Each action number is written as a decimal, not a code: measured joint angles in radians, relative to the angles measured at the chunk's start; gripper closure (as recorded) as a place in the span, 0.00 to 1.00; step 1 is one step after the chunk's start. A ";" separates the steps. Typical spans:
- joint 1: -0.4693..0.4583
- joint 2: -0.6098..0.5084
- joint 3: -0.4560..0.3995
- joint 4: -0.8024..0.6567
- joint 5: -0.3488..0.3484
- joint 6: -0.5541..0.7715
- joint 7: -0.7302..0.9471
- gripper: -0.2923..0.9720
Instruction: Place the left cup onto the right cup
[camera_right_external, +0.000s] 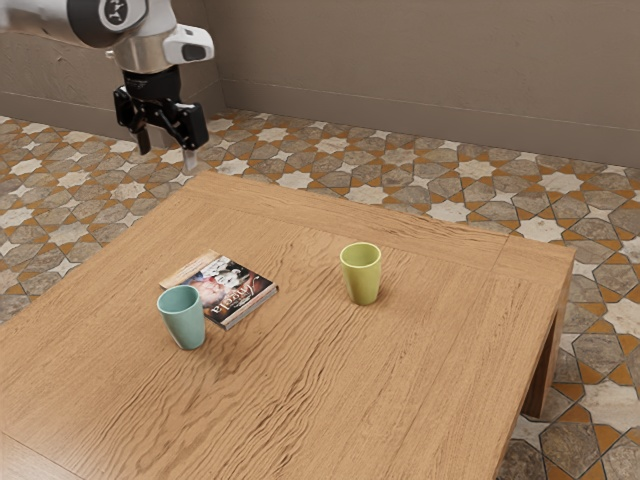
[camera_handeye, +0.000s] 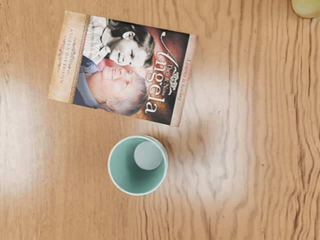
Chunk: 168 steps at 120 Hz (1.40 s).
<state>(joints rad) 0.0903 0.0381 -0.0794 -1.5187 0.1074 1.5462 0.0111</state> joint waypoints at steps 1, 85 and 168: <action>0.001 0.000 0.000 0.000 0.000 0.000 0.000 0.23; -0.032 -0.006 -0.049 -0.250 -0.008 0.150 -0.214 0.23; 0.073 -0.013 0.032 -0.520 -0.004 0.506 -0.333 0.23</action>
<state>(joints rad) 0.1630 0.0255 -0.0478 -2.0392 0.1034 2.0520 -0.3218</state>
